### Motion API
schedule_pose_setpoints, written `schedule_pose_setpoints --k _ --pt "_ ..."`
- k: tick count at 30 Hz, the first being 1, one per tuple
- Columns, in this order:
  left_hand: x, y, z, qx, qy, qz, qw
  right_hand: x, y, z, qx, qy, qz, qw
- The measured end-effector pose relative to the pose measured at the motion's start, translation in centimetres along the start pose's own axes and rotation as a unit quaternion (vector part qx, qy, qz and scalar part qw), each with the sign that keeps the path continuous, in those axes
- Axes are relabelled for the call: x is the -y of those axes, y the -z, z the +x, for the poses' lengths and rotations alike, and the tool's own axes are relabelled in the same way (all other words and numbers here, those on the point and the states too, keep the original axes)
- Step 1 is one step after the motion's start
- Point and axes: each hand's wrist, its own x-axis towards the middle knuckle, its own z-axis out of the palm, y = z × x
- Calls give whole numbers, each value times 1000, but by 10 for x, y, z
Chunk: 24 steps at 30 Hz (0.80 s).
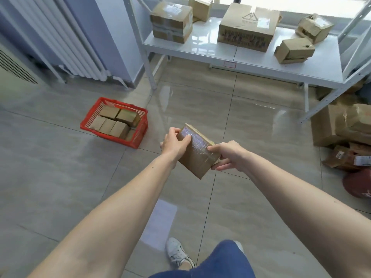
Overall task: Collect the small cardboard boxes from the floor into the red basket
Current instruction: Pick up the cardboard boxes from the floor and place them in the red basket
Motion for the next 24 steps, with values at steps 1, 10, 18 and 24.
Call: schedule_pose_setpoints --k 1,10,18,24 --pt "4 14 10 -2 4 -11 1000 11 -12 4 7 -2 4 1000" --pt "5 113 109 -28 34 -76 996 120 -84 62 59 2 11 998" --pt "-13 185 216 -83 48 -90 991 233 -137 131 84 -13 35 996" --pt "-1 233 280 -63 70 -84 992 294 -188 166 90 -28 31 995"
